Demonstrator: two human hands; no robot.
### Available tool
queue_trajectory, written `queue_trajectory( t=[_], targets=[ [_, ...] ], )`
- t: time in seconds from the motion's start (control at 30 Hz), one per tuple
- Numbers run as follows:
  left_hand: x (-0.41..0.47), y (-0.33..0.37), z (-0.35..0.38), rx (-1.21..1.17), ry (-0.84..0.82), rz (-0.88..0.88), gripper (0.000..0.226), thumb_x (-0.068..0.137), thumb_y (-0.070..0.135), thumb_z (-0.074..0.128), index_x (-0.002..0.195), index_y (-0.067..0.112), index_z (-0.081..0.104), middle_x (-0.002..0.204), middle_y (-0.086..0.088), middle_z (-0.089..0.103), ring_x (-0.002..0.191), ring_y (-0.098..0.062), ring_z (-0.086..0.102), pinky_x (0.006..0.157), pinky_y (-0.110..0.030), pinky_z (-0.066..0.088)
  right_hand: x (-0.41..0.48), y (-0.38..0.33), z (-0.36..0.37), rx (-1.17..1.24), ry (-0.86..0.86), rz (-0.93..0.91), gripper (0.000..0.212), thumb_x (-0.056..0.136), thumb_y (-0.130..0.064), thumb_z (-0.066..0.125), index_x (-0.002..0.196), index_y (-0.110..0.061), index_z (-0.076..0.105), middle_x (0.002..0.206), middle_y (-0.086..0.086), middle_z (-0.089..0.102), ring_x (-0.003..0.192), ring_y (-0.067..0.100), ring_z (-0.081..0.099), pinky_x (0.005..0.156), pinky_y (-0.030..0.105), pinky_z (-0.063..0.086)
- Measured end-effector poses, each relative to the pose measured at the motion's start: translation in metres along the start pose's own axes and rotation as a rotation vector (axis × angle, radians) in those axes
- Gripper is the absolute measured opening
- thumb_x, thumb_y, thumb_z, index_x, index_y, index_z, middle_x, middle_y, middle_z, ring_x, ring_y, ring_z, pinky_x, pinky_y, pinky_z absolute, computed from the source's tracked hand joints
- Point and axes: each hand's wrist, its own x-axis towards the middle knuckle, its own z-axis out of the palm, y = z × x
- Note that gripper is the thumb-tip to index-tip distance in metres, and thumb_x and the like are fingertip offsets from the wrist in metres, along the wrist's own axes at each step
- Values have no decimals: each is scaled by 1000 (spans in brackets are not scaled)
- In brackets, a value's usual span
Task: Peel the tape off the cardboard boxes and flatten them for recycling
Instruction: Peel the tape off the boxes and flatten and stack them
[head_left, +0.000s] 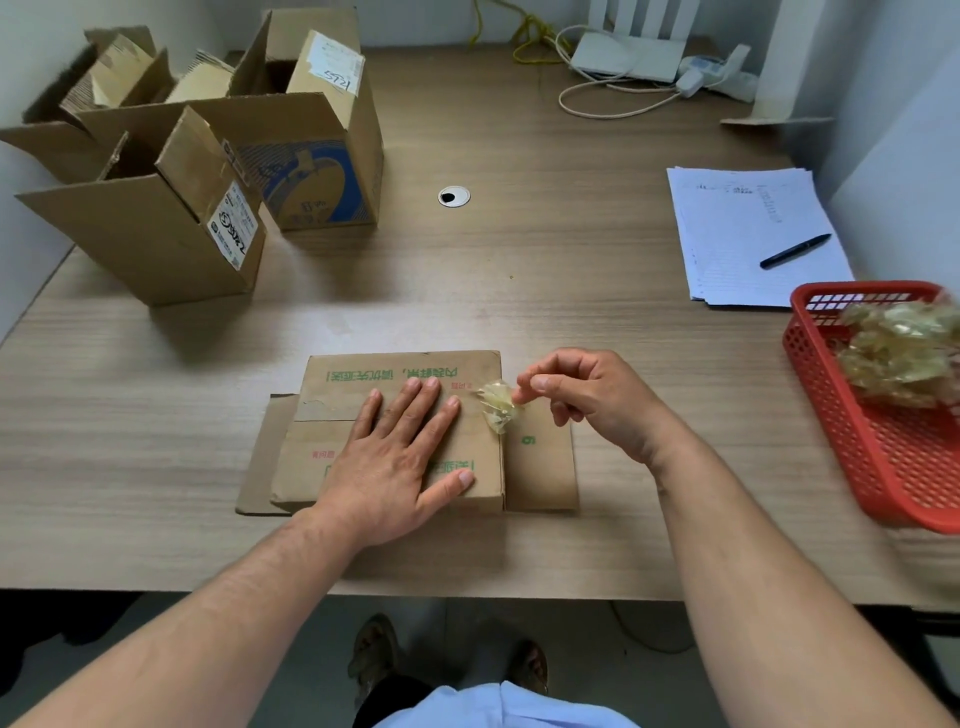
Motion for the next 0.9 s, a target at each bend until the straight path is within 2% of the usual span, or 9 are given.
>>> queue_trajectory(
  t=[0.17,0.27,0.33,0.43,0.53,0.6,0.7,0.8,0.9],
  targets=[
    [0,0,0,21,-4,-7,88,73,76,-18,148,31,-26,154,5,-34,139,-11,-37,117,-42,-17,8,9,13,-16,92,72,10,93,-6,57,99,-8,65,74,5,67,48,2,51,47,12,38],
    [1,1,0,12,-3,-6,88,72,76,-18,147,31,-26,154,5,-33,140,-12,-35,117,-43,-17,19,20,26,-138,116,113,10,86,-6,65,91,-15,65,71,-1,59,61,8,54,54,22,42],
    [0,1,-1,9,-7,-1,87,72,76,-18,146,32,-27,154,5,-33,140,-13,-35,117,-43,-17,24,26,30,-268,153,159,17,83,-12,68,98,-22,65,81,-2,57,71,12,54,64,27,44],
    [0,0,-1,-4,-13,5,85,74,77,-16,145,32,-28,154,5,-34,140,-13,-35,117,-43,-17,26,30,31,-303,169,189,47,82,-11,68,124,-27,57,106,2,52,88,17,56,75,30,49],
    [0,1,-5,-21,-21,10,82,75,75,-12,143,33,-29,152,6,-35,140,-13,-35,117,-43,-17,24,28,37,-262,158,178,31,83,-2,64,104,-24,63,93,0,56,74,13,53,62,28,46],
    [-1,2,-5,-26,-27,12,81,74,75,-12,141,33,-30,150,6,-36,139,-13,-34,117,-43,-17,24,25,42,-335,227,154,24,81,0,63,88,-23,62,92,3,60,82,17,56,72,31,49],
    [-1,1,-4,-43,-16,20,84,72,79,-14,141,32,-28,148,6,-36,139,-13,-34,117,-43,-19,15,26,56,-652,375,69,14,82,-3,59,90,-13,65,103,7,59,93,22,56,76,26,40],
    [-2,0,-6,-61,-15,37,84,71,77,-13,141,32,-27,147,6,-34,139,-13,-33,116,-43,-19,-1,41,79,-802,606,-161,10,74,5,63,81,-3,64,90,15,60,79,35,61,68,34,50],
    [-4,0,-8,-66,-19,58,84,69,75,-15,140,31,-27,148,4,-34,139,-14,-33,116,-44,-19,-18,48,92,-835,705,-272,6,76,-5,64,81,-5,67,85,11,61,72,31,63,63,33,54]
  ],
)
